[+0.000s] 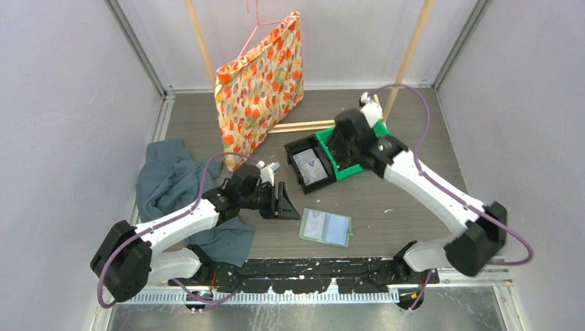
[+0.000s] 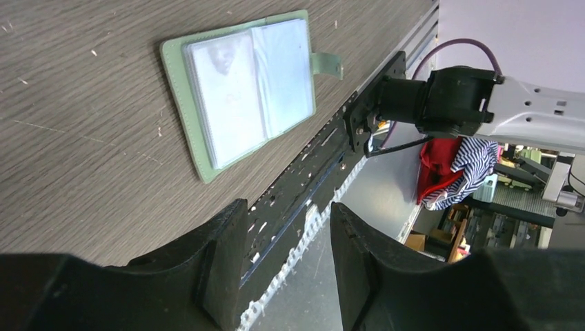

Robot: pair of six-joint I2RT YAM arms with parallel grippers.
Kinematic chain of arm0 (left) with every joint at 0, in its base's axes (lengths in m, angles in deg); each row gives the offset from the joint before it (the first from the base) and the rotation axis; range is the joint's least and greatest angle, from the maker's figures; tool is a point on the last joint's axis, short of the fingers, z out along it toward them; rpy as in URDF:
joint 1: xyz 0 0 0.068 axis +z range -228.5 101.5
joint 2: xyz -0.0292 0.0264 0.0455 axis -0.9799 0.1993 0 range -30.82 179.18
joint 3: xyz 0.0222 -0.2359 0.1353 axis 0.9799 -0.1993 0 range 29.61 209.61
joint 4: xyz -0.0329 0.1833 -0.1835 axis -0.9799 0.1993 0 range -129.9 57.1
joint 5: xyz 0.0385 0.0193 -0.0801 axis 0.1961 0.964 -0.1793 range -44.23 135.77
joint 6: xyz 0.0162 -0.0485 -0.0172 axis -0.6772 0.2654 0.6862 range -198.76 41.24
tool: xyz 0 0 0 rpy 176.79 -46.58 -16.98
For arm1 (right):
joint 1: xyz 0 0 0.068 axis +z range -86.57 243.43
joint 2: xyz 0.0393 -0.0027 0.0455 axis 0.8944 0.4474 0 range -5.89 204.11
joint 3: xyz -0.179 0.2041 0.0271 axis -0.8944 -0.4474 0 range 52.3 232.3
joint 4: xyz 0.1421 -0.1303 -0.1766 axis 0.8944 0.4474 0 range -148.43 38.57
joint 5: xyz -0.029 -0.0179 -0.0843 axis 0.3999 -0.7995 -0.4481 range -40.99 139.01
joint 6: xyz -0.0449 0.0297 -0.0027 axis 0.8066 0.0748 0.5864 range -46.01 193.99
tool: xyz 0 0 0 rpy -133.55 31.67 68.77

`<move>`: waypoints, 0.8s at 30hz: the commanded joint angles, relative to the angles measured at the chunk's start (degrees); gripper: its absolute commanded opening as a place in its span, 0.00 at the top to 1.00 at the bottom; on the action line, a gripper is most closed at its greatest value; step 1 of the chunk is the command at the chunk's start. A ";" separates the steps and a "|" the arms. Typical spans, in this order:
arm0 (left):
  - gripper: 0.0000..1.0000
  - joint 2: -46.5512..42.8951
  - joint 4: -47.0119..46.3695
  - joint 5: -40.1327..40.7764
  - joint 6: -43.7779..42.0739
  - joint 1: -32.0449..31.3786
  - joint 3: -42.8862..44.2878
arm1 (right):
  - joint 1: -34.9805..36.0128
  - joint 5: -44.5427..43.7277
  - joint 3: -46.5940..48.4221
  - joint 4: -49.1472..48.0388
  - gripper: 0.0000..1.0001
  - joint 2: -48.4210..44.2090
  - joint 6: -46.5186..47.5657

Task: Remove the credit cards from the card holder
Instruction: Place the credit card in the storage box, then remove the credit card from the card holder.

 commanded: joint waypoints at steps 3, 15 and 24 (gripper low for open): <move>0.51 4.94 -9.17 -2.54 2.03 0.09 -2.57 | 12.60 -0.07 -22.88 -6.23 0.58 -12.22 -2.86; 0.51 17.63 -14.87 -1.30 4.13 -1.52 1.36 | 26.73 2.77 -43.08 -18.95 0.65 -13.43 -23.97; 0.57 23.59 -17.37 -1.26 5.66 -4.41 3.08 | 26.58 -1.63 -48.45 -17.59 0.68 -18.84 -29.31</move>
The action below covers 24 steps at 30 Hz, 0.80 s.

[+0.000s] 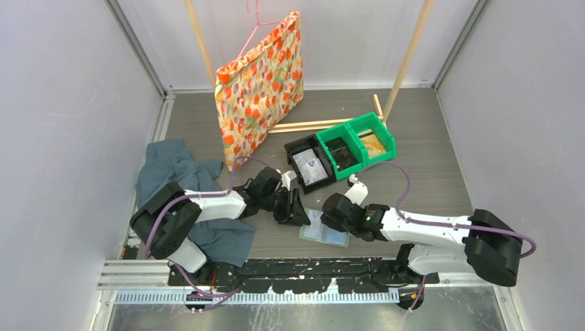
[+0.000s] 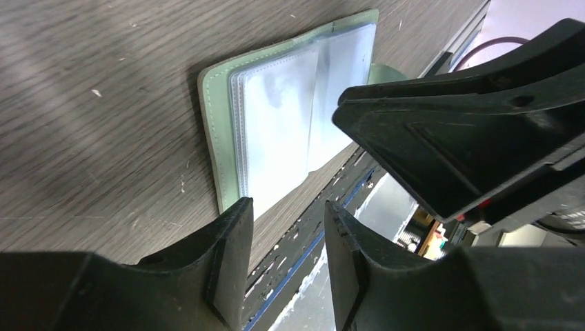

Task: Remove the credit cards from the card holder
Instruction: Remove the credit card from the card holder.

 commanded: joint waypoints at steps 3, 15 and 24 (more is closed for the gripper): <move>0.57 3.15 -5.26 -0.72 1.57 -1.05 2.41 | -1.24 -5.31 -2.53 5.53 0.68 -8.04 -5.15; 0.57 9.23 -9.51 -2.34 3.75 -1.81 4.92 | -2.28 -4.03 -12.14 8.48 0.68 -15.91 -10.67; 0.59 10.12 -11.93 -2.76 5.53 -2.72 6.33 | -2.38 -1.01 -12.65 1.86 0.69 -5.60 -10.62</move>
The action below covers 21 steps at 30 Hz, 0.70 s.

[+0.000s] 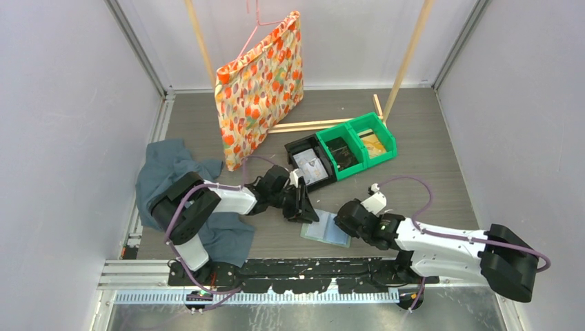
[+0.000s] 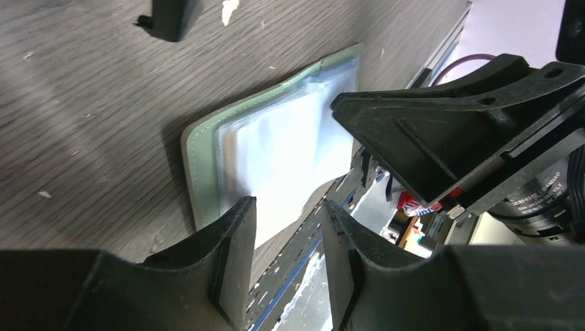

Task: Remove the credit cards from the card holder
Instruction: Remove the credit card from the card holder.

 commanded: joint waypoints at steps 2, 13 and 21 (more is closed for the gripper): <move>0.59 -0.03 -4.27 -1.13 1.06 -1.71 2.96 | 0.00 2.61 -0.99 0.16 0.69 6.63 -0.29; 0.60 -3.96 3.58 1.75 -2.34 -2.87 4.64 | -0.02 -0.69 1.64 7.86 0.70 0.94 -0.55; 0.58 -6.86 16.81 7.11 -8.25 -2.85 6.60 | -0.24 -3.24 -2.83 15.04 0.70 -10.97 -2.49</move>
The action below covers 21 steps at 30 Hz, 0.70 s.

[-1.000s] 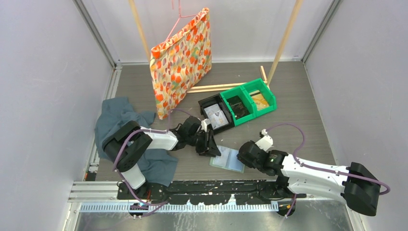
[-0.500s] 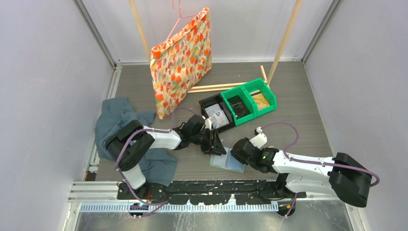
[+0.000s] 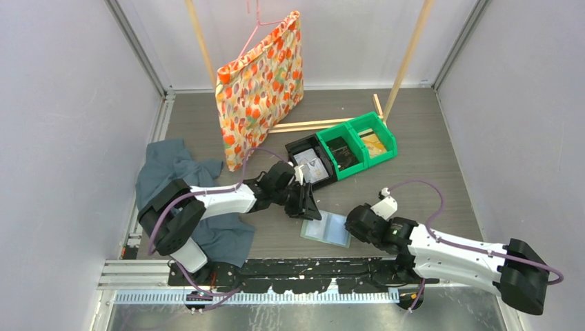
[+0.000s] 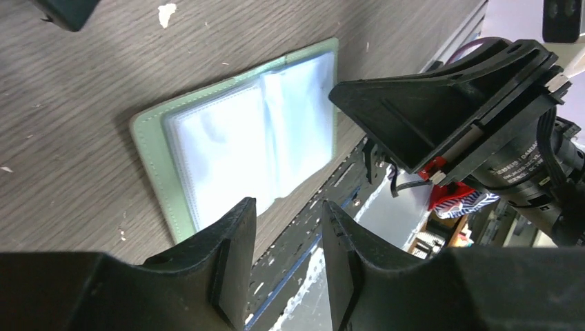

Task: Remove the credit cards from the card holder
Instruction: Remove the credit card from the card holder.

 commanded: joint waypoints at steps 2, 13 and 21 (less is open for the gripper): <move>0.59 -0.09 4.51 1.54 -2.78 0.10 1.01 | -0.20 -1.53 -3.01 5.29 0.70 -2.29 -1.82; 0.59 4.06 -5.11 -2.75 1.05 -0.62 -0.64 | -0.25 0.23 -2.57 1.51 0.71 2.76 -0.60; 0.59 6.20 -6.78 -4.49 1.45 -2.57 1.68 | -0.27 0.65 -2.59 0.78 0.72 3.73 -0.64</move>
